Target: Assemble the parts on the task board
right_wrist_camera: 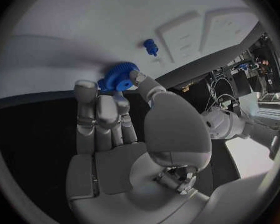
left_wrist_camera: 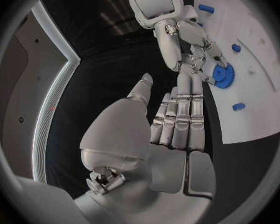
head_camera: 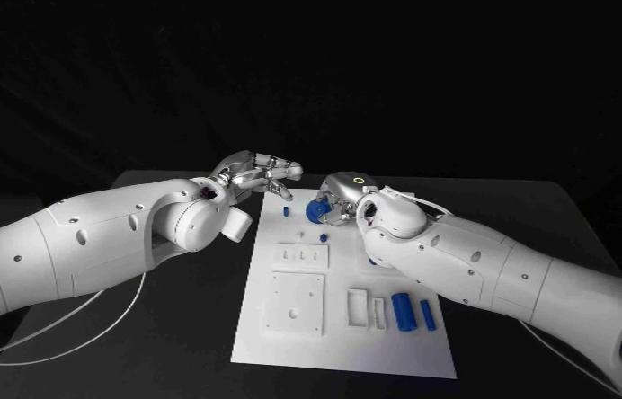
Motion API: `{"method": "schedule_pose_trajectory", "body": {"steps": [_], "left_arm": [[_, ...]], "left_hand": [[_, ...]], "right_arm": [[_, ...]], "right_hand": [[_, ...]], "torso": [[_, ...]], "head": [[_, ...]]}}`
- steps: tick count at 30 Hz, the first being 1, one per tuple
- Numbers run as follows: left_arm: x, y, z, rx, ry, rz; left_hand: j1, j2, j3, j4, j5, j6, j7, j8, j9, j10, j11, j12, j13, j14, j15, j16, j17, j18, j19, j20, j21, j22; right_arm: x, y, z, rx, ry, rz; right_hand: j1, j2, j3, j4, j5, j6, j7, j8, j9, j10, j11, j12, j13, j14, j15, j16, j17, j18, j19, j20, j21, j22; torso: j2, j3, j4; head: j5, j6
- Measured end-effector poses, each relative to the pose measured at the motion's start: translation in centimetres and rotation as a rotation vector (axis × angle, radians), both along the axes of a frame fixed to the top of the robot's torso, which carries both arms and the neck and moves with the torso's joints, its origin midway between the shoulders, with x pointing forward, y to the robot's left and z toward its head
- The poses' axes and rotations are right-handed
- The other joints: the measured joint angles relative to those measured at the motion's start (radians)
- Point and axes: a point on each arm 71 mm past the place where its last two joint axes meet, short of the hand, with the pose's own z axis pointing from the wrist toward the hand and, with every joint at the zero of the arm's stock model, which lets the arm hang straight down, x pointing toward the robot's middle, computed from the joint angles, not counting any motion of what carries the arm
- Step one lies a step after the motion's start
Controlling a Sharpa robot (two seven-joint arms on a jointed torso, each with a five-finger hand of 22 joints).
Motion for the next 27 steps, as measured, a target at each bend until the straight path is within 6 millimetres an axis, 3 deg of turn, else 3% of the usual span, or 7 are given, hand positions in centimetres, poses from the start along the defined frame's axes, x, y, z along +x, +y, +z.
{"method": "schedule_pose_trajectory", "body": {"steps": [3,6,9,11,13,18,27], "left_arm": [[0.0,0.0,0.0,0.0,0.0,0.0],[0.0,0.0,0.0,0.0,0.0,0.0],[0.0,0.0,0.0,0.0,0.0,0.0],[0.0,0.0,0.0,0.0,0.0,0.0],[0.0,0.0,0.0,0.0,0.0,0.0],[0.0,0.0,0.0,0.0,0.0,0.0],[0.1,0.1,0.0,0.001,0.0,0.003]], "left_hand": [[0.0,0.0,0.0,0.0,0.0,0.0,0.0,0.0,0.0,0.0,0.0,0.0,0.0,0.0,0.0,0.0,0.0,0.0,0.0,0.0,0.0,0.0],[0.0,0.0,0.0,0.0,0.0,0.0,0.0,0.0,0.0,0.0,0.0,0.0,0.0,0.0,0.0,0.0,0.0,0.0,0.0,0.0,0.0,0.0],[0.0,0.0,0.0,0.0,0.0,0.0,0.0,0.0,0.0,0.0,0.0,0.0,0.0,0.0,0.0,0.0,0.0,0.0,0.0,0.0,0.0,0.0],[0.0,0.0,0.0,0.0,0.0,0.0,0.0,0.0,0.0,0.0,0.0,0.0,0.0,0.0,0.0,0.0,0.0,0.0,0.0,0.0,0.0,0.0],[0.0,0.0,0.0,0.0,0.0,0.0,0.0,0.0,0.0,0.0,0.0,0.0,0.0,0.0,0.0,0.0,0.0,0.0,0.0,0.0,0.0,0.0],[0.0,0.0,0.0,0.0,0.0,0.0,0.0,0.0,0.0,0.0,0.0,0.0,0.0,0.0,0.0,0.0,0.0,0.0,0.0,0.0,0.0,0.0],[0.0,0.0,0.0,0.0,0.0,0.0,0.0,0.0,0.0,0.0,0.0,0.0,0.0,0.0,0.0,0.0,0.0,0.0,0.0,0.0,0.0,-0.003]], "right_arm": [[0.1,0.0,-0.1,-0.005,0.004,-0.002],[0.2,0.0,-0.2,-0.01,0.009,-0.003],[0.2,0.0,-0.3,-0.013,0.014,-0.004],[0.3,0.0,-0.4,-0.016,0.018,-0.006],[0.3,-0.1,-0.5,-0.017,0.025,-0.007],[0.3,-0.2,-0.6,-0.012,0.035,-0.008],[0.1,-1.2,-0.8,-0.003,0.046,-0.014]], "right_hand": [[0.0,0.0,-0.01,0.01,-0.021,-0.01,0.0,0.0,0.0,0.0,0.0,-0.009,-0.006,0.0,0.0,0.0,-0.002,0.0,0.0,0.0,-0.007,0.0],[0.0,0.0,-0.007,0.015,0.004,-0.026,0.004,0.0,0.0,-0.008,0.003,-0.022,-0.017,0.0,0.0,-0.004,-0.006,0.0,0.0,0.0,-0.014,0.0],[-0.022,0.003,-0.017,0.026,-0.012,-0.044,0.007,0.0,0.0,-0.011,0.003,-0.024,-0.023,0.0,0.0,-0.005,-0.007,0.0,0.0,0.0,-0.016,0.0],[-0.042,0.006,-0.057,0.061,-0.048,-0.062,0.008,0.0,-0.002,-0.015,0.007,-0.03,-0.029,0.0,0.0,-0.009,-0.01,0.0,0.0,0.0,-0.019,0.0],[-0.051,0.006,-0.104,0.105,-0.051,-0.067,0.01,0.0,-0.004,-0.015,0.007,-0.03,-0.033,0.0,0.0,-0.009,-0.01,0.0,0.0,0.0,-0.019,0.0],[-0.091,-0.009,-0.131,0.19,-0.059,-0.068,0.011,0.0,-0.005,-0.018,0.01,-0.03,-0.037,0.0,0.0,-0.009,-0.01,0.0,0.0,0.0,-0.019,0.0],[-0.091,-0.009,-0.139,0.194,-0.054,-0.068,0.011,0.0,-0.001,-0.018,0.011,-0.029,-0.037,0.0,0.0,-0.009,-0.01,0.0,0.0,0.0,-0.019,0.0]], "torso": [[0.0,0.0001,-0.0003],[0.0,0.0,-0.0006],[0.0,0.0,-0.0006],[0.0,-0.0001,-0.0006],[0.0,-0.0001,-0.0009],[0.0,0.0001,-0.0012],[0.0,0.0008,-0.0022]], "head": [[0.0,0.0],[0.0,0.0],[-0.001,0.001],[-0.001,0.001],[-0.001,0.001],[0.0,0.001],[0.0,0.004]]}}
